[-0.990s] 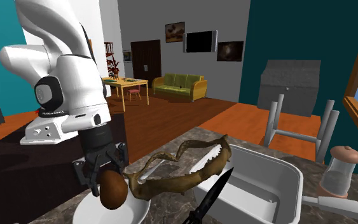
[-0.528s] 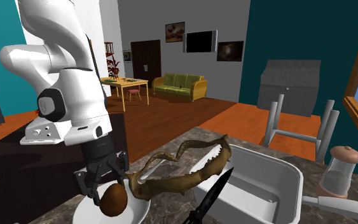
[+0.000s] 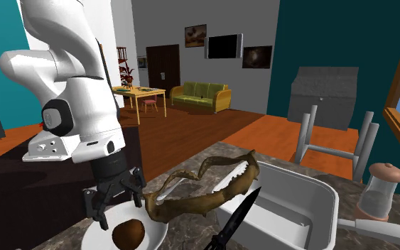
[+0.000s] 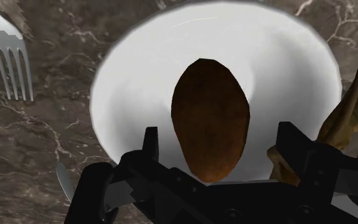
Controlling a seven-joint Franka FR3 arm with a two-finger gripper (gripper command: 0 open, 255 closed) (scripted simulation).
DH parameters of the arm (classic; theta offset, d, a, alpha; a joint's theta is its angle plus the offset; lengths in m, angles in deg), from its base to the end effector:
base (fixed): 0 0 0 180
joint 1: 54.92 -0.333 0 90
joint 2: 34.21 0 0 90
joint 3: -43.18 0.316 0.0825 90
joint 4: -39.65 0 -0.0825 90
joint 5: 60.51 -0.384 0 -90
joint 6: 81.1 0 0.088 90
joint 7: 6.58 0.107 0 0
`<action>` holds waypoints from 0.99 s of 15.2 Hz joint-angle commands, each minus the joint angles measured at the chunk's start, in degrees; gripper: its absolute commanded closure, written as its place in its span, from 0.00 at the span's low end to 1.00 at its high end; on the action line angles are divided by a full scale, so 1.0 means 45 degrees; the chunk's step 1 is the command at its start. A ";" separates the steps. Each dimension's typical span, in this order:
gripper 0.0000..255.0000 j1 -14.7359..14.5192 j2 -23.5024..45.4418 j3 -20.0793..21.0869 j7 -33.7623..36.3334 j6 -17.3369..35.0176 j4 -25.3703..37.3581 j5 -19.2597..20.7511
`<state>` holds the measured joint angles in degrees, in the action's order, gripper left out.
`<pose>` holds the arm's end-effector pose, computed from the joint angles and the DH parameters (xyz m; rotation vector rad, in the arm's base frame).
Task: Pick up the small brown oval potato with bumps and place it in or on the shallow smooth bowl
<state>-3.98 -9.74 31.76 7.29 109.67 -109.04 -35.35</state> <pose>0.2373 -0.3732 0.1387 2.6783 -1.2226 0.3528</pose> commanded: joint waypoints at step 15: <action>0.00 0.1045 -0.2445 0.0948 -0.0095 -0.1387 -0.1112 0.0298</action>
